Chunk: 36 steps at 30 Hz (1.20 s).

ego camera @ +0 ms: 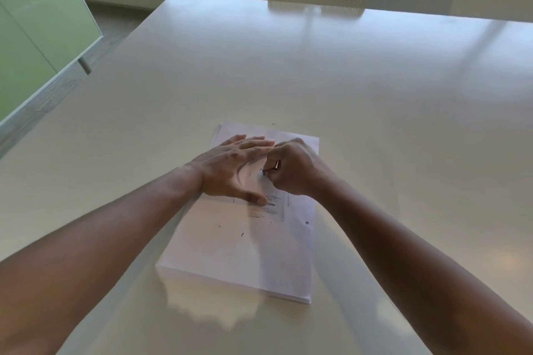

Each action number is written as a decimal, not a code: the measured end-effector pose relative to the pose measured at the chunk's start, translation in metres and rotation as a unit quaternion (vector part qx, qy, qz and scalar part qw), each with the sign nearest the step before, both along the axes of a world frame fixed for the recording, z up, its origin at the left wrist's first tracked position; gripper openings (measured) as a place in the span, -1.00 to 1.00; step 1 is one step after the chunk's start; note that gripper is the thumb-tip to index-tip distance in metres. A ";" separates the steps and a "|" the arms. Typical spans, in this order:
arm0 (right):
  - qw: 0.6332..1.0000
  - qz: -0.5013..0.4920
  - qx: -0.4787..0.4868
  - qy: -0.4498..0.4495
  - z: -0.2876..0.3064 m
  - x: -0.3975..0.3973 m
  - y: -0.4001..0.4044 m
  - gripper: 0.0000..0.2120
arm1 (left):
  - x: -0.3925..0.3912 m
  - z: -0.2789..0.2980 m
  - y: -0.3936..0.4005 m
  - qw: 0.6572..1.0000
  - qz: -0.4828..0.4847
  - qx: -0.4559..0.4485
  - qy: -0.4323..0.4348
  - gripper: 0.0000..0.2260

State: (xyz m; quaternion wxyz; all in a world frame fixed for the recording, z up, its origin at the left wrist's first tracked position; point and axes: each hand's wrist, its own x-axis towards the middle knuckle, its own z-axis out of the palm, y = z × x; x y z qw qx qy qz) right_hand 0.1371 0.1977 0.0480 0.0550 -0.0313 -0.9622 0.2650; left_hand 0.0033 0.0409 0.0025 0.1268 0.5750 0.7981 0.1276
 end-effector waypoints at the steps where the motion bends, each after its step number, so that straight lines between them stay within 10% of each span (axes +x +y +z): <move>1: 1.000 -0.016 -0.026 -0.001 0.001 0.002 0.003 -0.87 | 0.000 0.000 0.000 1.000 -0.003 0.005 -0.008 0.07; 19: 0.981 -0.148 -0.107 -0.071 0.002 0.000 0.035 -0.93 | -0.011 0.009 0.030 0.982 0.071 0.174 -0.023 -0.72; 29: 0.964 -0.168 -0.196 -0.068 0.005 -0.004 0.044 -0.94 | -0.022 -0.002 0.074 0.987 0.019 0.139 -0.076 -0.64; 36: 0.987 -0.136 -0.084 -0.010 -0.004 -0.005 0.057 -0.86 | -0.021 -0.009 0.072 0.992 0.005 0.105 -0.070 -0.63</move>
